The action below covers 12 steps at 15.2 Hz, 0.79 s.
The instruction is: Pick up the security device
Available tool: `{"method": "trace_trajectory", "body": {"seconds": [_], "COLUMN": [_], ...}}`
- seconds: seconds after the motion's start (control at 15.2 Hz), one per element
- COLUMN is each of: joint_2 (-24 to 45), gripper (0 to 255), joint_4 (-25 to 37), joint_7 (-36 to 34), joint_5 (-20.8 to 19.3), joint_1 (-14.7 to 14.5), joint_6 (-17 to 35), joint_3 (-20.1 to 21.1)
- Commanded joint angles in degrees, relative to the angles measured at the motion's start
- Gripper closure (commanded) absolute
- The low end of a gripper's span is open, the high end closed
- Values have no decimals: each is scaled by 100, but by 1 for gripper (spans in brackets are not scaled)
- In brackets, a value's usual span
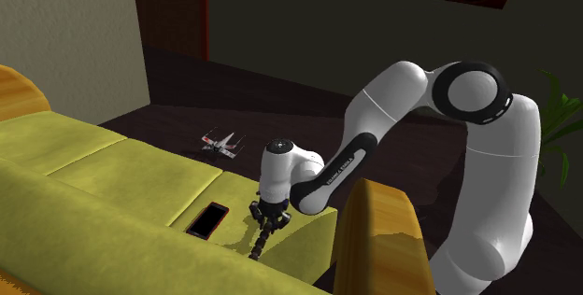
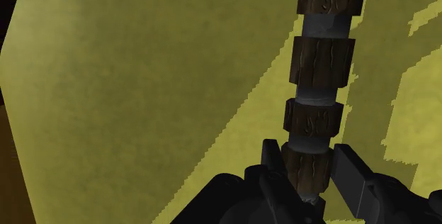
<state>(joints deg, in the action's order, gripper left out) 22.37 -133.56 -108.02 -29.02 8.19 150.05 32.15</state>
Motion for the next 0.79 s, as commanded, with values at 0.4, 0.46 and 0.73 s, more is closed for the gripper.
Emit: {"method": "trace_trajectory", "body": {"seconds": [0.4,0.46,0.73], "joint_2": [-633,-712,-882], "gripper": [255,255,255], "joint_4": [-81,-84,-86], "joint_7": [546,614,764], "joint_5": [742,838,1045], "joint_1": [387,427,507], "joint_6": [-431,-486,-608], "joint_3": [504,559,667]}}
